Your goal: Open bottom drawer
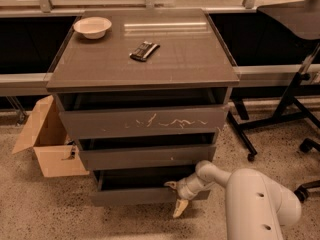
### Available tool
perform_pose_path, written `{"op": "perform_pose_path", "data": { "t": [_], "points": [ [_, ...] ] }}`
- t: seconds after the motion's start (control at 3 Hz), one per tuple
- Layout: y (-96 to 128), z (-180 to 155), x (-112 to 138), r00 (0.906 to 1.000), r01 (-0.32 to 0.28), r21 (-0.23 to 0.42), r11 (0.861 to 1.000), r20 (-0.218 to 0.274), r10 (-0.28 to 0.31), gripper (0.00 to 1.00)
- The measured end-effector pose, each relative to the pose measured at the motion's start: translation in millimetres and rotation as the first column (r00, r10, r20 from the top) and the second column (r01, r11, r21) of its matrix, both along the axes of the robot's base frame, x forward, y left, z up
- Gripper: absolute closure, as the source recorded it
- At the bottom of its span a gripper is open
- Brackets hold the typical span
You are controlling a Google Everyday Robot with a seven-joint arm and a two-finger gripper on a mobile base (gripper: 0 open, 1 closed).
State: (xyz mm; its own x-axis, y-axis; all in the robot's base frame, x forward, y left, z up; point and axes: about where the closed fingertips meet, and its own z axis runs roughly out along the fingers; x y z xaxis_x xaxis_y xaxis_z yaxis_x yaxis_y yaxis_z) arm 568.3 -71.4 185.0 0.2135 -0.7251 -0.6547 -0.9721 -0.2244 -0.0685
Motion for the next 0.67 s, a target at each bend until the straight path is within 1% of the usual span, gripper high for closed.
{"op": "perform_pose_path", "data": {
  "t": [0.33, 0.67],
  "points": [
    [3, -1, -19, 0.9988, -0.021, 0.016, 1.000, -0.044, 0.022, 0.42],
    [8, 0, -34, 0.9956, -0.048, 0.039, 0.998, -0.078, 0.051, 0.65]
  ]
}}
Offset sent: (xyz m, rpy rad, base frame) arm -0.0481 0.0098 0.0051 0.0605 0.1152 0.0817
